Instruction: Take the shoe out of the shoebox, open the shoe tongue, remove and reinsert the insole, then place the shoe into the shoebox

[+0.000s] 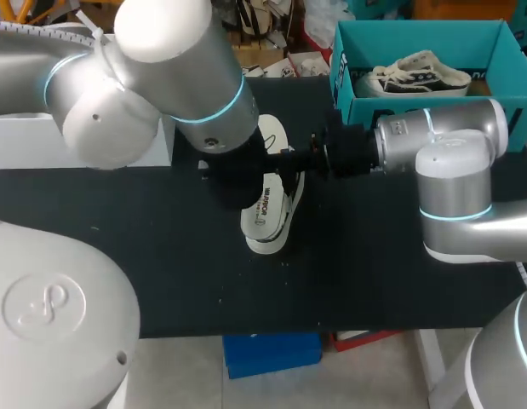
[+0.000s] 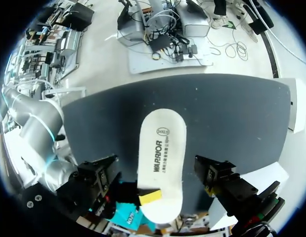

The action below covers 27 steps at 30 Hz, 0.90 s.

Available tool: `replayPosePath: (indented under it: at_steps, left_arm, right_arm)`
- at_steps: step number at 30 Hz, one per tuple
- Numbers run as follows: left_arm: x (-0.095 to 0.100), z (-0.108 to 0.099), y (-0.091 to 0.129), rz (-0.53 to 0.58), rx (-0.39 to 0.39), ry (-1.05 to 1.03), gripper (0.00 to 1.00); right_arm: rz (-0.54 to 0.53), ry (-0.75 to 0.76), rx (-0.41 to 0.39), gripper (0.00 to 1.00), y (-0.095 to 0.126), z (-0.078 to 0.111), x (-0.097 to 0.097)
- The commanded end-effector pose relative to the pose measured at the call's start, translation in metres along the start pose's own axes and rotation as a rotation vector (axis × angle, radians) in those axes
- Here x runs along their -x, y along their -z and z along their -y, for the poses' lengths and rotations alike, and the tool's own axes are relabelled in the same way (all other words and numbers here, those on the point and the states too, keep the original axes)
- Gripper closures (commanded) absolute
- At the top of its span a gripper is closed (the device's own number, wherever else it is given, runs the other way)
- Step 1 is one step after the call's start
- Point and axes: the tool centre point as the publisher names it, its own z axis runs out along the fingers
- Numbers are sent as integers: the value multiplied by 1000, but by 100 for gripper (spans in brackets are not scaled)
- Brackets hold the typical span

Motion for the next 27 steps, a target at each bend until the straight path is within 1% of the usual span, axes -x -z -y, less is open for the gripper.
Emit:
replayPosePath:
  at_steps: [1, 6, 11, 14, 22, 27]
  left_arm:
    - [3, 1, 1, -179, 6, 3, 0]
    - [2, 2, 0, -159, 5, 9, 0]
    - [0, -3, -2, -150, 4, 14, 0]
    - [-1, -10, -4, -141, 4, 17, 0]
    - [-5, -36, -6, -129, 20, 31, 0]
    - [-7, -57, -7, -121, 35, 39, 0]
  right_arm:
    - [1, 0, 1, 100, -1, 0, 0]
    - [1, 0, 1, 100, -1, 0, 0]
    - [1, 0, 1, 100, -1, 0, 0]
    - [1, 0, 1, 100, -1, 0, 0]
    - [1, 0, 1, 100, -1, 0, 0]
    - [1, 0, 1, 100, -1, 0, 0]
